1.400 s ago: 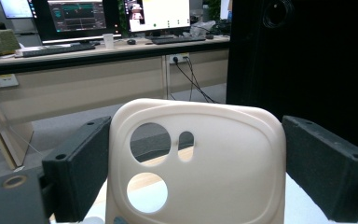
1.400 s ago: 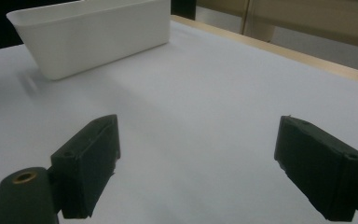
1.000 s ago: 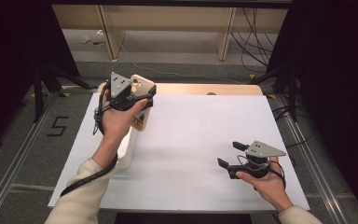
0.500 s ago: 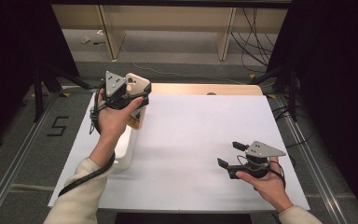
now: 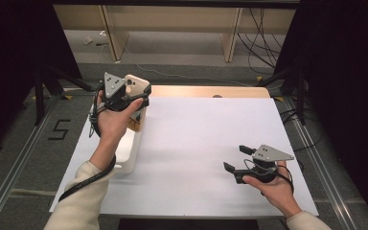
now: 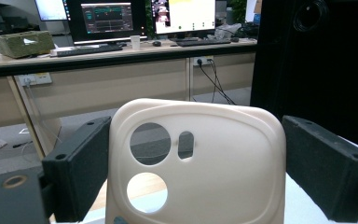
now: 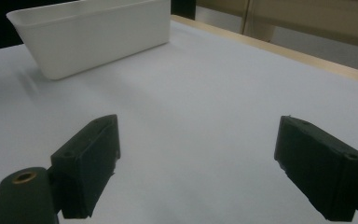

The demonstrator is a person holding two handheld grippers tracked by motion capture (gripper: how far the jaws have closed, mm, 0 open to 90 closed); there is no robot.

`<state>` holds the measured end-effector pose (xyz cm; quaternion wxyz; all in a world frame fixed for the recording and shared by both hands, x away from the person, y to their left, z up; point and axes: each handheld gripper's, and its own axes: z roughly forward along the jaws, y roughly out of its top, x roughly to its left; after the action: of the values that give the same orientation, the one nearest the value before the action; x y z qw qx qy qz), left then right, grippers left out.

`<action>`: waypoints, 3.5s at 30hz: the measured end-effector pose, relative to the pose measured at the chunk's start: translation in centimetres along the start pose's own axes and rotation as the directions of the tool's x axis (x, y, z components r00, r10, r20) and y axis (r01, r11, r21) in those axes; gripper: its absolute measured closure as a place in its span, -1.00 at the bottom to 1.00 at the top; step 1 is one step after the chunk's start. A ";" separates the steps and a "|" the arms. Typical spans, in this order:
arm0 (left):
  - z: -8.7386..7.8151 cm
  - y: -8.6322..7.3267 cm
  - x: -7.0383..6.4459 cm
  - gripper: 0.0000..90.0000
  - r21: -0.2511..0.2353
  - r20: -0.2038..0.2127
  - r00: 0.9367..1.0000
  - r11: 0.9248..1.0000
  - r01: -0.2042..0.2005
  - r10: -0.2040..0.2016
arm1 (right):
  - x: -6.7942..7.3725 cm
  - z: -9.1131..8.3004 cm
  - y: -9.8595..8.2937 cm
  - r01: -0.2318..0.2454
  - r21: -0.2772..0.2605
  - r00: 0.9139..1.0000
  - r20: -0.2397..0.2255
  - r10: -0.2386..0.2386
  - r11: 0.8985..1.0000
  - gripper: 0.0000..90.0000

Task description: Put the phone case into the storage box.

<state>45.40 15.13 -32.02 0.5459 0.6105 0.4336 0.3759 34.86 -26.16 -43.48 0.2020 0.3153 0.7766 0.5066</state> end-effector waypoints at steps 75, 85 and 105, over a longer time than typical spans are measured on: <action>0.6 -1.5 2.8 -0.75 0.013 -0.103 0.994 0.999 0.045 -0.044 | 0.1 0.0 0.0 0.000 0.000 1.000 -0.006 0.000 1.000 -0.66; 0.8 -1.9 3.0 -0.75 0.019 -0.111 0.993 0.998 0.052 -0.050 | 0.1 0.0 0.0 0.000 0.000 1.000 -0.007 0.000 1.000 -0.66; 1.2 -2.6 3.4 -0.75 0.031 -0.117 0.991 0.998 0.062 -0.058 | 0.1 0.0 0.0 0.003 0.001 1.000 -0.008 -0.003 1.000 -0.66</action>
<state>47.35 17.97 -34.76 0.5201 0.5837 0.4892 0.3864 34.80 -26.08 -43.46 0.1997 0.3124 0.7781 0.5071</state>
